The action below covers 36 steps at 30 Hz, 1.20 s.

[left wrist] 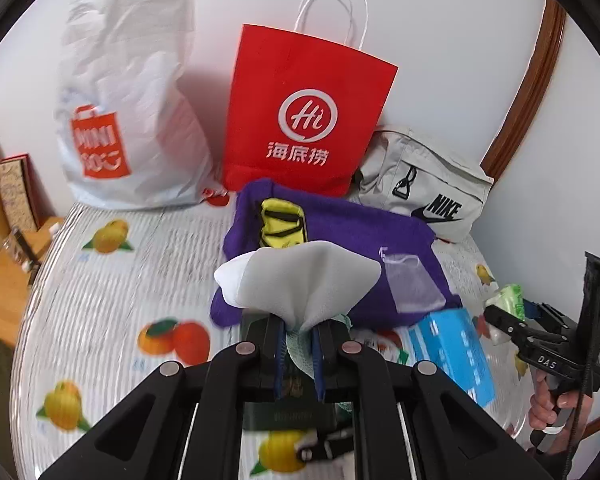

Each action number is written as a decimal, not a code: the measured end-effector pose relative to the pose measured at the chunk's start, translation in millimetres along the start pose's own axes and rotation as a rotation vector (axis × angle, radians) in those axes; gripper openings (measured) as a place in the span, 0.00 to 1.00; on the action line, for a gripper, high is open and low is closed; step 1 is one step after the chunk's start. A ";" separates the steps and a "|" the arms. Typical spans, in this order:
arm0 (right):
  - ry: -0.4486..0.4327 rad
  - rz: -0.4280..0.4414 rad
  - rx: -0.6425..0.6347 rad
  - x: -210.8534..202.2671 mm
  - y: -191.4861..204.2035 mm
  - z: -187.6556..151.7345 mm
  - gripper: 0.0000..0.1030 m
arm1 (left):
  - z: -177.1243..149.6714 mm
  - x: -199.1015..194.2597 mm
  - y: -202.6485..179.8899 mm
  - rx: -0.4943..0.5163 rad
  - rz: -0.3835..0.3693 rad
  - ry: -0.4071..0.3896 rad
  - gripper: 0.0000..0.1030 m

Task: Organize soft objects
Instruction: 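Carry the tissue pack and white cloth toward the purple towel with both tools, then lower and release the tissue pack from the right tool while the left tool releases the cloth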

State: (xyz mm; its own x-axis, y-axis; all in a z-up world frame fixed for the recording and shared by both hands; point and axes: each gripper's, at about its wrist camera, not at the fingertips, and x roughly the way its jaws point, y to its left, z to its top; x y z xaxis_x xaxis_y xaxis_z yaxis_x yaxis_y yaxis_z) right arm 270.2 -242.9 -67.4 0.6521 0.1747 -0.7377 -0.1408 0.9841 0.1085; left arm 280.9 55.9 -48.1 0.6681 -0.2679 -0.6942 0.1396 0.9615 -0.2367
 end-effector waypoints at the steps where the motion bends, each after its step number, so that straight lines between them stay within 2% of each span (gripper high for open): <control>1: 0.007 0.000 0.003 6.9 -2.1 4.5 0.70 | 5.7 6.0 -0.4 0.003 0.002 0.002 0.11; 13: 0.054 0.002 0.007 68.4 -22.2 53.2 0.70 | 44.2 68.3 -6.0 0.011 -0.040 0.068 0.11; 22: 0.096 -0.015 -0.025 119.4 -29.3 92.0 0.70 | 54.7 104.5 0.8 0.011 -0.057 0.131 0.11; 32: 0.197 -0.021 -0.052 174.9 -29.7 99.6 0.71 | 60.0 149.7 -2.3 0.045 -0.094 0.213 0.11; 36: 0.226 -0.017 -0.051 190.2 -32.4 98.8 0.70 | 52.6 166.2 -1.9 0.074 -0.062 0.259 0.11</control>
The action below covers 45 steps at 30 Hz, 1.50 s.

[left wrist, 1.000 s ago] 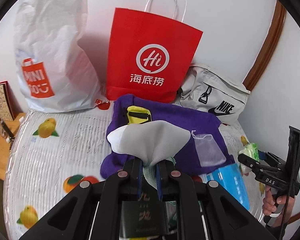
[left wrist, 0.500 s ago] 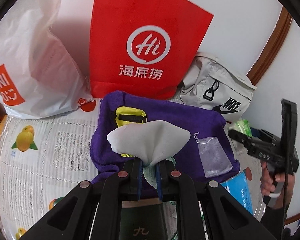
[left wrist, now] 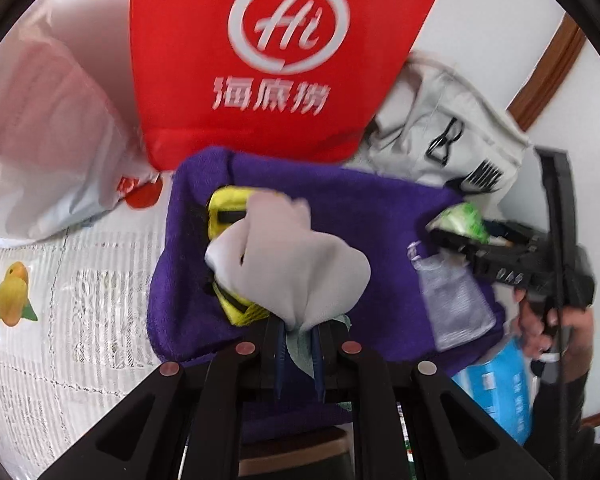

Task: Organize soft objects
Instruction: 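Lower and release the tissue pack from the right tool while the left tool releases the cloth, then withdraw both tools from the purple towel toward the remaining items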

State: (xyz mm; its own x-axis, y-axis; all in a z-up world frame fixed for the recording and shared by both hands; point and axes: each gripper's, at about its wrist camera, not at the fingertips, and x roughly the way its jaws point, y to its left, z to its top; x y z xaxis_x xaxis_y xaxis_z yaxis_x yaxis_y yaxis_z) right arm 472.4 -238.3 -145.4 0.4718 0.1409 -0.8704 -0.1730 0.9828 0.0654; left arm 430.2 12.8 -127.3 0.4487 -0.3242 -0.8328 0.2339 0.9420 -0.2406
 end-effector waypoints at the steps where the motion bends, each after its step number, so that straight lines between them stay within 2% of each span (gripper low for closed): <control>1: 0.010 0.002 0.003 3.3 -0.8 0.2 0.70 | -1.3 4.6 2.4 -0.005 -0.002 0.011 0.11; 7: 0.040 0.007 0.025 13.1 -6.9 -0.9 0.71 | -2.1 21.6 5.0 -0.004 0.021 0.058 0.11; 9: 0.052 0.015 0.012 13.5 -6.7 -1.6 0.72 | -1.0 22.3 3.3 -0.003 0.020 0.058 0.15; 11: 0.045 0.003 -0.002 13.6 -5.0 -1.0 0.74 | -0.2 23.2 1.2 -0.008 0.018 0.068 0.23; 13: 0.042 -0.006 -0.014 11.6 -4.3 -2.3 0.84 | -0.8 22.6 -2.0 -0.002 0.033 0.076 0.44; 15: 0.053 0.001 -0.032 10.8 -1.9 -2.6 0.88 | -1.3 19.0 -3.8 0.003 0.061 0.067 0.57; 18: 0.048 -0.003 -0.027 4.5 -0.6 -3.8 0.88 | -2.8 8.5 -5.1 0.004 0.072 0.055 0.57; 24: -0.008 0.005 -0.005 -35.5 0.3 -9.2 0.87 | -11.8 -22.6 -3.9 -0.006 0.108 0.015 0.58; 28: -0.040 0.047 0.001 -65.1 3.1 -19.3 0.87 | -26.1 -50.9 -8.6 0.001 0.107 -0.046 0.58; 33: -0.085 0.034 0.012 -97.3 9.3 -45.7 0.87 | -46.4 -87.6 -13.2 -0.021 0.092 -0.125 0.58; 38: -0.143 0.048 0.052 -132.3 17.7 -84.7 0.86 | -73.1 -111.1 -17.6 -0.063 0.061 -0.117 0.58; 42: -0.184 0.063 0.060 -154.9 28.2 -119.6 0.86 | -100.4 -115.5 -28.5 -0.035 0.066 -0.077 0.58; 45: -0.192 0.039 0.048 -164.6 37.9 -144.4 0.86 | -125.2 -114.2 -34.7 -0.031 0.066 -0.060 0.58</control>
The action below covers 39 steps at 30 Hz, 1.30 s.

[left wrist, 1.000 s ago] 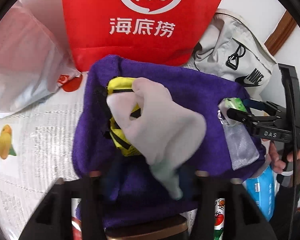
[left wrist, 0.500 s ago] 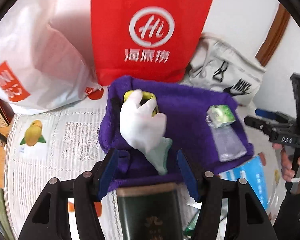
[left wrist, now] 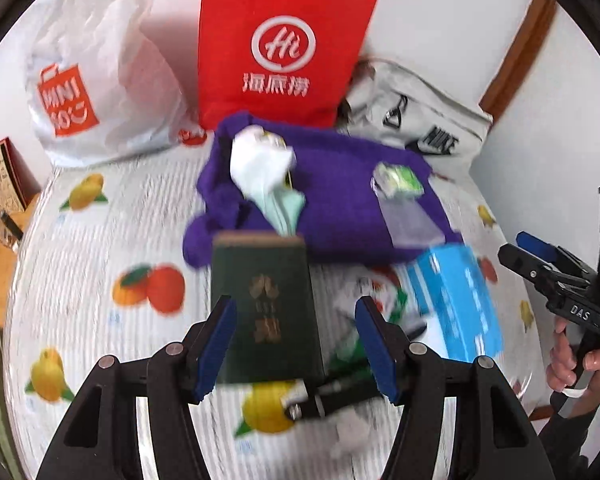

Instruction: Organize soft objects

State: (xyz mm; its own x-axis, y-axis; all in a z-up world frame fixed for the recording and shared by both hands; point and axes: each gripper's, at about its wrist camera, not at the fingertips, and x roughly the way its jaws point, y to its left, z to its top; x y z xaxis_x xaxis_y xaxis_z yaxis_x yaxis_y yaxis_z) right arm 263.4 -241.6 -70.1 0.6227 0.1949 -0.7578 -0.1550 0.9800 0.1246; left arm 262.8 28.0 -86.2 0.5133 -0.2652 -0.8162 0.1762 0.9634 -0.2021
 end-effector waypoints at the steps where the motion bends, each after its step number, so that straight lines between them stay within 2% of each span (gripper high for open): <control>1: -0.003 -0.008 -0.007 -4.4 2.7 -7.7 0.86 | -8.4 0.2 -1.8 0.000 0.004 0.003 0.58; 4: -0.018 -0.025 -0.040 -17.4 11.7 -34.4 0.86 | -33.4 3.2 -6.7 0.010 0.001 0.019 0.58; 6: -0.029 -0.005 -0.058 -21.8 19.3 -52.4 0.86 | -48.6 5.6 -8.2 0.020 0.003 0.035 0.58; 13: -0.001 0.059 -0.188 -5.9 60.8 -80.1 0.86 | -84.3 8.2 5.4 -0.022 0.009 0.047 0.58; 20: 0.005 0.071 -0.413 17.6 104.7 -78.3 0.86 | -99.1 1.5 38.8 -0.095 0.023 0.043 0.58; 28: 0.128 0.036 -0.628 65.6 123.5 -67.1 0.86 | -102.0 -0.1 64.7 -0.140 -0.015 0.030 0.58; 32: 0.185 0.053 -0.715 82.7 130.9 -67.3 0.86 | -101.1 3.7 70.1 -0.141 -0.012 0.030 0.58; 34: 0.215 0.058 -0.745 90.3 133.8 -69.5 0.81 | -100.6 5.7 72.4 -0.148 -0.017 0.035 0.58; 35: 0.231 0.066 -0.766 92.8 135.5 -71.8 0.67 | -100.1 6.5 73.6 -0.150 -0.019 0.037 0.58; 36: 0.243 0.070 -0.784 93.8 137.1 -74.1 0.47 | -100.5 7.3 74.7 -0.151 -0.019 0.039 0.58; 37: 0.260 0.068 -0.808 93.7 139.2 -78.1 0.41 | -101.5 7.4 76.0 -0.153 -0.019 0.040 0.58; 39: 0.261 0.070 -0.848 88.5 142.0 -85.2 0.22 | -103.0 8.0 78.4 -0.161 -0.020 0.041 0.58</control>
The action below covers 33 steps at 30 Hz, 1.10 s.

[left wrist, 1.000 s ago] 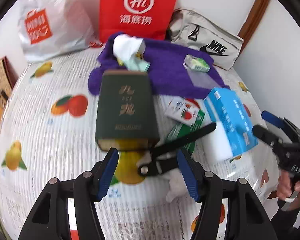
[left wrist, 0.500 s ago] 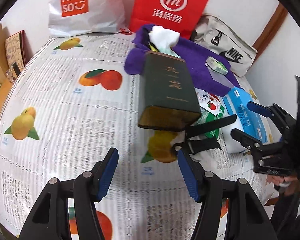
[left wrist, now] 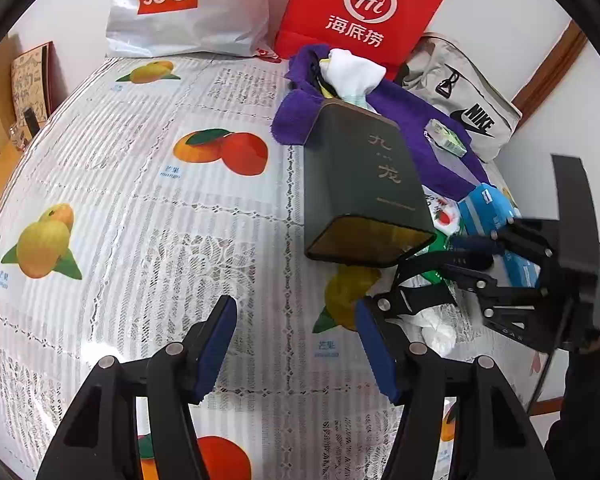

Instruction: Organize soft objects

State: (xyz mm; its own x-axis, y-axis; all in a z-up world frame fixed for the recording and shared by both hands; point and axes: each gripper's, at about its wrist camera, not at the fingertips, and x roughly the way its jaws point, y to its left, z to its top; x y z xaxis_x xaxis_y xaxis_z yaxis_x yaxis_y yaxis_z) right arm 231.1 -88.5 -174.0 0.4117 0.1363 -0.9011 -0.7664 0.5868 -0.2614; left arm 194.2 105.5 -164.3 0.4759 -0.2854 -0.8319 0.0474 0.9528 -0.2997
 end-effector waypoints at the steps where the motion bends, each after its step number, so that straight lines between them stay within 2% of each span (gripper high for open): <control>1: -0.001 0.004 -0.006 -1.8 1.7 -0.8 0.18 | -0.5 0.5 1.4 -0.004 -0.002 0.002 0.58; 2: 0.002 0.020 -0.009 -3.8 3.8 -2.3 0.11 | -1.3 0.9 2.4 -0.010 -0.005 0.005 0.58; 3: 0.007 0.039 -0.008 -5.3 5.2 -3.8 0.08 | -2.2 1.5 3.5 -0.015 -0.007 0.009 0.58; 9: 0.030 0.110 -0.012 -8.5 18.1 -11.6 0.08 | -8.8 -3.3 3.2 -0.020 -0.016 0.008 0.58; 11: 0.037 0.106 0.000 -3.9 19.2 -9.1 0.08 | -10.6 -5.7 3.1 -0.023 -0.020 0.007 0.58; 14: 0.023 0.069 0.021 -0.6 18.2 -6.2 0.09 | -14.0 -10.4 2.4 -0.023 -0.017 0.004 0.58; 19: -0.029 0.107 0.045 -2.6 18.6 -5.3 0.05 | -18.2 -17.6 -1.6 -0.016 -0.015 -0.005 0.58; 25: -0.146 0.214 0.178 -35.6 13.5 -24.0 0.03 | -24.9 -21.3 -12.1 0.002 -0.021 -0.009 0.58; 28: -0.167 0.185 0.222 -46.3 22.8 -33.9 0.03 | -28.1 -19.5 -22.2 0.018 -0.030 -0.005 0.58; 33: -0.190 0.161 0.380 -63.7 18.6 -66.0 0.03 | -35.2 -13.2 -51.5 0.088 -0.055 -0.009 0.58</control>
State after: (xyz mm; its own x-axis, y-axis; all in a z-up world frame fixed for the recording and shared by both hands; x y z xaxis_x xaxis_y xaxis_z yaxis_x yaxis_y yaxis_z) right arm 158.1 -139.0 -144.3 0.4129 0.3730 -0.8309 -0.6068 0.7930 0.0544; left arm 154.6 56.6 -154.3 0.4782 -0.3367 -0.8111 0.1503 0.9413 -0.3021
